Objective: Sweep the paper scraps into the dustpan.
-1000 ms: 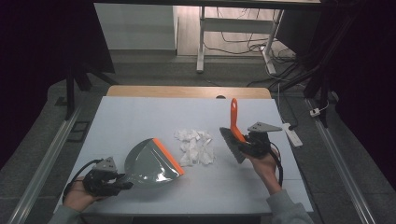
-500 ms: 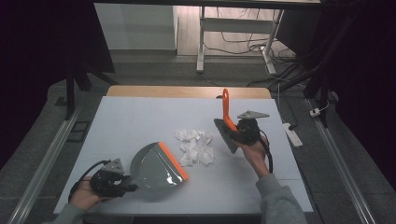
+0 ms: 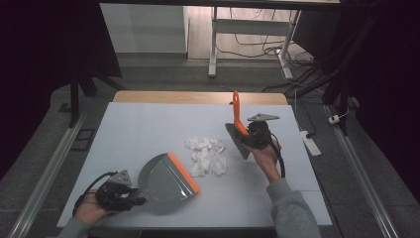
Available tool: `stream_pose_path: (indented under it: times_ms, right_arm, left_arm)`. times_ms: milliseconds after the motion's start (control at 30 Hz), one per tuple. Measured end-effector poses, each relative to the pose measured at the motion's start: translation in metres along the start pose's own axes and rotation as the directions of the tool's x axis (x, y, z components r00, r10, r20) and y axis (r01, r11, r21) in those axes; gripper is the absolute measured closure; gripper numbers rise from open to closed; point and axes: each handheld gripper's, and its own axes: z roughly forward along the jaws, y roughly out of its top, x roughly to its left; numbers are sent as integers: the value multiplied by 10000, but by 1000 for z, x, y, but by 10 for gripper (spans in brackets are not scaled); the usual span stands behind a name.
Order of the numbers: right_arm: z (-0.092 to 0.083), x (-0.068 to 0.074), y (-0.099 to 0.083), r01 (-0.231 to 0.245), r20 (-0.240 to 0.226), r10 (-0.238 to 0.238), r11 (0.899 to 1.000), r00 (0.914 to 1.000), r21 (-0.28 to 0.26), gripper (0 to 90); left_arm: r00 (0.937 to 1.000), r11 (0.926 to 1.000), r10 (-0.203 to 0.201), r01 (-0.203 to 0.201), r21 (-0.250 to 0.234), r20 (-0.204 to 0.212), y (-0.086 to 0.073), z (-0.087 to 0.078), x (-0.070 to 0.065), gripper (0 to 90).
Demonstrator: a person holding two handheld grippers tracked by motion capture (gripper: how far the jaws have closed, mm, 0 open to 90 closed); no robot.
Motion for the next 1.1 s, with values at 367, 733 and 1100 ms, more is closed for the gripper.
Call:
stream_pose_path:
  times_ms: [367, 733, 1100]
  right_arm:
    - [30, 0, 9, -22, 172, 14, 9990, 9999, 447, 699]
    - [51, 7, 14, 174, 190, -195, 9944, 9996, 1045, 700]
    - [63, 13, 13, 221, 22, -228, 9877, 9997, 1546, 702]
  left_arm:
    - [9998, 9996, 128, -132, 264, 133, 5, 6, 0, 616]
    - [9996, 9993, 40, -50, 369, 269, 7, 12, 1, 616]
    - [9994, 9992, 53, -66, 395, 329, 10, 13, 2, 616]
